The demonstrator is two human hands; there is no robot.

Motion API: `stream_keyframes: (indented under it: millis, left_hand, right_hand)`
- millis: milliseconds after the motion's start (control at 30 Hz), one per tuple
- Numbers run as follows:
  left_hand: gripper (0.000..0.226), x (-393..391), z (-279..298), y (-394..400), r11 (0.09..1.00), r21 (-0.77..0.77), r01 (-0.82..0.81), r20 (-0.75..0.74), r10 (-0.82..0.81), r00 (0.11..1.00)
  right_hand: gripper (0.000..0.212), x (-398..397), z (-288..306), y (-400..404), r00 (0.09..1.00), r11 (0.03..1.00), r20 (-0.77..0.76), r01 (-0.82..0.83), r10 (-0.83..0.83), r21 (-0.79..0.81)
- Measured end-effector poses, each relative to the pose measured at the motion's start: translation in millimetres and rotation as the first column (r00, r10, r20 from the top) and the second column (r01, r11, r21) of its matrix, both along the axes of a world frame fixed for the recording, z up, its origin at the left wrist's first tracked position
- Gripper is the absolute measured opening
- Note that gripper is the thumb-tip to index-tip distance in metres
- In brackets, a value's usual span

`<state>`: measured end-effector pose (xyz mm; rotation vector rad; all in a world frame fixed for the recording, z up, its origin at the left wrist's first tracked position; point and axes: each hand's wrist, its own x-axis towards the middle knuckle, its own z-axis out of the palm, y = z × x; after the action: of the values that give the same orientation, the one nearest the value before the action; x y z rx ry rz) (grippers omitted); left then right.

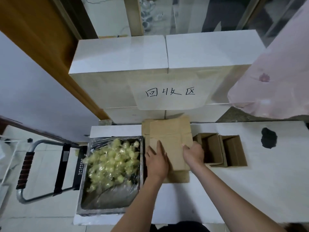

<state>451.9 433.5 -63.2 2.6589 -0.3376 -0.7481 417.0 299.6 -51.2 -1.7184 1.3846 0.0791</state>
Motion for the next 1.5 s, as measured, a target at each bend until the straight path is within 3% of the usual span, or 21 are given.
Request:
stream_keyframes:
  millis: [233,400,533,700,800,900,1000,1067,1267,1500]
  left_hand:
    - [0.062,12.3,-35.8,7.8,0.982,0.075,0.173,-0.032,-0.172,0.985]
    - [0.064,23.3,-53.7,14.0,0.967,0.057,0.249,0.000,-0.249,0.968]
    - [0.066,29.3,-64.4,6.4,0.945,0.050,0.324,0.045,-0.326,0.944]
    - [0.067,36.3,-77.2,-0.6,0.945,0.062,0.322,0.104,-0.327,0.939]
    - [0.066,37.7,-86.1,-5.7,0.951,0.085,0.297,0.153,-0.307,0.939]
    - [0.065,42.4,-97.1,-12.4,0.952,0.109,0.287,0.218,-0.304,0.927]
    - [0.065,48.6,-106.6,-12.1,0.953,0.108,0.283,0.253,-0.302,0.919]
    - [0.064,49.7,-110.8,-9.2,0.951,0.106,0.291,0.263,-0.309,0.914]
    - [0.063,48.0,-114.0,-7.3,0.957,0.108,0.269,0.270,-0.289,0.919]
    - [0.063,47.2,-118.8,-6.8,0.965,0.080,0.250,0.310,-0.263,0.914]
  right_hand:
    - [0.019,19.2,-30.2,3.6,0.997,0.994,0.003,0.072,-0.073,0.083]
    - [0.037,31.5,-52.1,2.7,0.994,0.989,-0.051,0.098,-0.093,0.111]
    - [0.060,37.3,-58.8,-0.3,0.994,0.995,-0.079,0.076,-0.071,0.059]
    - [0.045,41.1,-62.8,6.0,0.989,0.988,-0.137,-0.079,0.061,-0.134]
    - [0.056,35.3,-65.0,12.3,0.966,0.925,-0.166,-0.242,0.200,-0.294]
    - [0.070,31.5,-71.5,13.9,0.890,0.765,-0.234,-0.456,0.391,-0.455]
    - [0.070,33.7,-86.7,12.8,0.728,0.610,-0.299,-0.683,0.617,-0.402]
    - [0.064,33.8,-96.6,10.8,0.655,0.548,-0.320,-0.752,0.685,-0.365]
    - [0.064,31.6,-108.8,18.1,0.631,0.484,-0.388,-0.771,0.672,-0.415]
    - [0.066,30.3,-120.8,20.0,0.667,0.510,-0.346,-0.736,0.660,-0.445]
